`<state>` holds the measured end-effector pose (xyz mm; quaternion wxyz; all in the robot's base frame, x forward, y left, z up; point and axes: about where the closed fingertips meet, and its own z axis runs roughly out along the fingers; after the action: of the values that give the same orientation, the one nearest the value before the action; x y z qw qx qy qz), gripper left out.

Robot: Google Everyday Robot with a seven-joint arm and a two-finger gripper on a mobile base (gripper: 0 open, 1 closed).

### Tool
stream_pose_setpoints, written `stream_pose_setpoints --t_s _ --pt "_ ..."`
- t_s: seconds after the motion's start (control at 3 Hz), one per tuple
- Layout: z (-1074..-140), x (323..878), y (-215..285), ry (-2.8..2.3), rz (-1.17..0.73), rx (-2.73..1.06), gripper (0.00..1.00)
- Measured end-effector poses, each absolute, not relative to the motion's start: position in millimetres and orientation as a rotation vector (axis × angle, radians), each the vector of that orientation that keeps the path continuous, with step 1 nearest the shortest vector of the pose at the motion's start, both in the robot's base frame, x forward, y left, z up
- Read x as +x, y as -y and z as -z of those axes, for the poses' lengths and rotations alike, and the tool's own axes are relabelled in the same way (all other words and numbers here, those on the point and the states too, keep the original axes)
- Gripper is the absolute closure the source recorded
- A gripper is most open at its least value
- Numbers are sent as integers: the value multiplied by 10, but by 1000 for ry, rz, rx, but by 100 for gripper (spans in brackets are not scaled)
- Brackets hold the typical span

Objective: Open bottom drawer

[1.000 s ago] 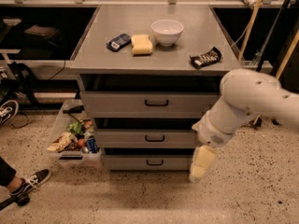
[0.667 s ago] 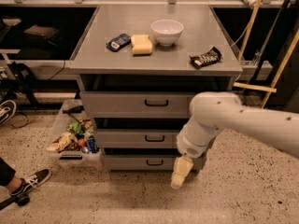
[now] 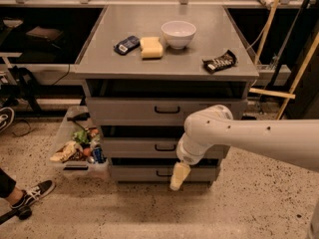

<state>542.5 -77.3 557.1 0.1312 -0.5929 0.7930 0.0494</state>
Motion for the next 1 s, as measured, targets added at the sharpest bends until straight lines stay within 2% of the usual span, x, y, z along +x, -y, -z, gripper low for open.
stream_pose_setpoints --t_s 0.33,0.67,1.0 --pt "-5572 5425 774 -2303 -144 -1721 0" --pt "-5201 5436 965 -2324 -230 -1691 0" --pt "-4303 5325 1475 -2363 -446 -1590 0"
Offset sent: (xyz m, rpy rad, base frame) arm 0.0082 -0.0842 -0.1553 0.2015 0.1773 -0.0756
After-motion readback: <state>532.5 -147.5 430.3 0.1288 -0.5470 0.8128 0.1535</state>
